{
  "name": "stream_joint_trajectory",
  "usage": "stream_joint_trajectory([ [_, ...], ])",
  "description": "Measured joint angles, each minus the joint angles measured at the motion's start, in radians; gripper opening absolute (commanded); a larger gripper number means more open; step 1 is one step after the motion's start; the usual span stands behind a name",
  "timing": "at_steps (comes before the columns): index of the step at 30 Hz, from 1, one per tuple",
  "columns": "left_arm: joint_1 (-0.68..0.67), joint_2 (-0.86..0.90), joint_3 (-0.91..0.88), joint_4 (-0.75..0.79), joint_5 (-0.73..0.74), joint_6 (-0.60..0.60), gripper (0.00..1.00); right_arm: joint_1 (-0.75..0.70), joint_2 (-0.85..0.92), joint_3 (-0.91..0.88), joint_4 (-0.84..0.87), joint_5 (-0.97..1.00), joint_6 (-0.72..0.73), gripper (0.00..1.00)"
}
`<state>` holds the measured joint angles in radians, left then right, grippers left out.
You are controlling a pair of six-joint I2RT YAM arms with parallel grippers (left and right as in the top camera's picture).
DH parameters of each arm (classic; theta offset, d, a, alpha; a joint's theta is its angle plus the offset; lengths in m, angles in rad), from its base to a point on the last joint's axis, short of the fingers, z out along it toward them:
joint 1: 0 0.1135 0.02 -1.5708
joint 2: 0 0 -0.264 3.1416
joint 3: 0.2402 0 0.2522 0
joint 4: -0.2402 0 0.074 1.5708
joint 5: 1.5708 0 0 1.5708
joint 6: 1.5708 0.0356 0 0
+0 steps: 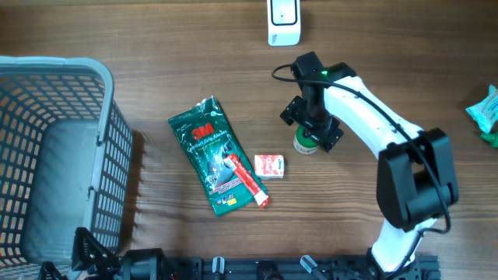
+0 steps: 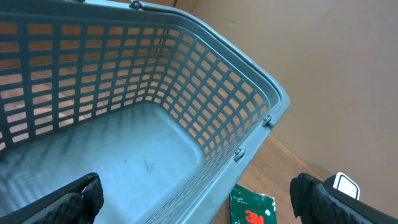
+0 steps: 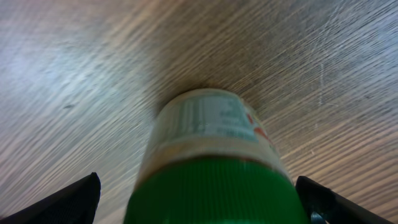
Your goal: Scan the item barcode
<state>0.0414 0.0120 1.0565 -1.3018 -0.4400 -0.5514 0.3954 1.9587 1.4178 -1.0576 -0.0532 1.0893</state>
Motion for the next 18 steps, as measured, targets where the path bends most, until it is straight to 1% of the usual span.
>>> stream_joint_trajectory([
  [2,0.0,0.0,0.0,0.0,0.0,0.0,1.0,0.0,0.027,-0.002,-0.003,-0.004,0.017,0.94],
  [5,0.0,0.0,0.0,0.0,0.0,0.0,1.0,0.0,0.049,-0.004,-0.001,-0.002,0.037,0.93],
  [8,0.0,0.0,0.0,0.0,0.0,0.0,1.0,0.0,0.059,-0.004,0.006,0.005,0.045,0.86],
  [11,0.0,0.0,0.0,0.0,0.0,0.0,1.0,0.0,0.074,-0.004,0.019,0.008,0.051,0.82],
  [18,0.0,0.0,0.0,0.0,0.0,0.0,1.0,0.0,0.084,-0.003,0.028,0.017,0.058,0.67],
])
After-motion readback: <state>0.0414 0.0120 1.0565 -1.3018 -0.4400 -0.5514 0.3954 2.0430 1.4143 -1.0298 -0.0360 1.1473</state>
